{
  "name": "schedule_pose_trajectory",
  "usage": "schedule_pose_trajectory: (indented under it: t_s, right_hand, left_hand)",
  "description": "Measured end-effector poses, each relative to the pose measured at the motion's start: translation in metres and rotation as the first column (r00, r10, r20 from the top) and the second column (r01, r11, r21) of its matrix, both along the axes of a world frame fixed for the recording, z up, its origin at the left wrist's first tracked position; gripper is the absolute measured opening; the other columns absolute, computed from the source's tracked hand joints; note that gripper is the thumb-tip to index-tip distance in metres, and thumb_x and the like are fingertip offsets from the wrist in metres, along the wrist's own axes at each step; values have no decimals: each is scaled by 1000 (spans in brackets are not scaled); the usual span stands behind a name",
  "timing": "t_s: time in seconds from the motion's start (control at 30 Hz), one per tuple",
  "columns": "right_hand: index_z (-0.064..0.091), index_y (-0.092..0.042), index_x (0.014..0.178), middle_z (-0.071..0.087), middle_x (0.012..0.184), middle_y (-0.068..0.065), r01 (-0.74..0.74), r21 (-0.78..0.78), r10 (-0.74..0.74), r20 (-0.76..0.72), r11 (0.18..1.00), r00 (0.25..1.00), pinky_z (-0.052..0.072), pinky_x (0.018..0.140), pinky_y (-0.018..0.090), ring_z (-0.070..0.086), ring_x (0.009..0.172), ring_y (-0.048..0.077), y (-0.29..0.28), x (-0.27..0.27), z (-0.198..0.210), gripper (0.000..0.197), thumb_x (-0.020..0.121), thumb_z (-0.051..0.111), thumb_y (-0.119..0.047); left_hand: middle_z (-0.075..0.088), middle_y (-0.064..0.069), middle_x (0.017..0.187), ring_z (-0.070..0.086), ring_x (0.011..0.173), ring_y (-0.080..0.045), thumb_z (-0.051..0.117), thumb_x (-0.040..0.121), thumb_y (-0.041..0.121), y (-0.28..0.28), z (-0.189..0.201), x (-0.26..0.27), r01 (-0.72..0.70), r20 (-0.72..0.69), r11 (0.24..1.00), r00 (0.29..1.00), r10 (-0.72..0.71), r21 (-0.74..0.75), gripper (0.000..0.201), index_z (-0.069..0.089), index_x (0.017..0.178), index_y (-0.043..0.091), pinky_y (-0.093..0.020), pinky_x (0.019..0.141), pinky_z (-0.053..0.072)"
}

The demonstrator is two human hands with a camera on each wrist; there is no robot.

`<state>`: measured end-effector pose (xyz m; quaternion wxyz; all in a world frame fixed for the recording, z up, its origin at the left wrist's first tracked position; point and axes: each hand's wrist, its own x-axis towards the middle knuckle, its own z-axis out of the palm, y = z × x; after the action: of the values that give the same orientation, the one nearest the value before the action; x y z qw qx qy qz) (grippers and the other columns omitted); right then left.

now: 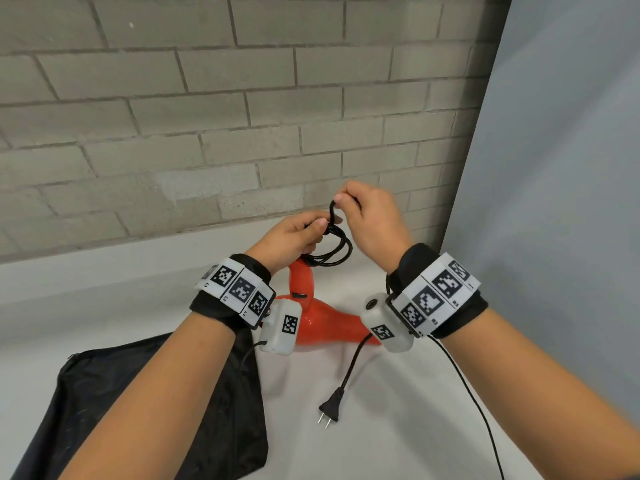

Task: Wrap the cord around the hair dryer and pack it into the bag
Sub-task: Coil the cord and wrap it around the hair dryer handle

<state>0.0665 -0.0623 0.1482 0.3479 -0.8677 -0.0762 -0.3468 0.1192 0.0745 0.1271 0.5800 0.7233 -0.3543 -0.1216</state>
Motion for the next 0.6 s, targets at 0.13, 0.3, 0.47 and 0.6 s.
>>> schedule_pose_trajectory:
  t_s: [0.13,0.3,0.47,0.6]
  right_hand:
    - [62,-3,85,52,64,-4,-76,62,77,-18,995,997,37,60,22,47,61,8,-5,-4,-5,21,93,46,-14]
    - [63,-3,93,55,67,1,-48,78,59,-141,996,988,40,60,22,55,66,8,-24,-15,-18,21,94,45,-14]
    - [54,-9,115,62,108,12,148,50,-115,-406,988,906,44,86,32,57,105,29,-48,-23,-59,28,93,48,-24]
    - [37,-7,129,43,131,17,389,-64,-348,-599,919,722,42,100,43,45,119,34,-52,-37,-98,60,83,61,-36]
  left_hand:
    - [34,1,69,31,49,-1,33,97,15,0,-4,1,-45,46,999,998,45,-6,23,55,104,17,-11,50,28]
    - [47,3,74,35,44,1,35,97,15,-6,-8,5,-119,45,992,992,121,-39,24,55,91,29,-9,49,31]
    - [55,2,77,35,42,1,38,96,15,-7,-10,4,-170,-31,978,985,168,-123,20,54,91,26,-9,48,31]
    - [55,3,77,35,42,1,40,96,17,-8,-12,3,-209,-22,968,978,207,-139,20,54,89,28,-12,48,31]
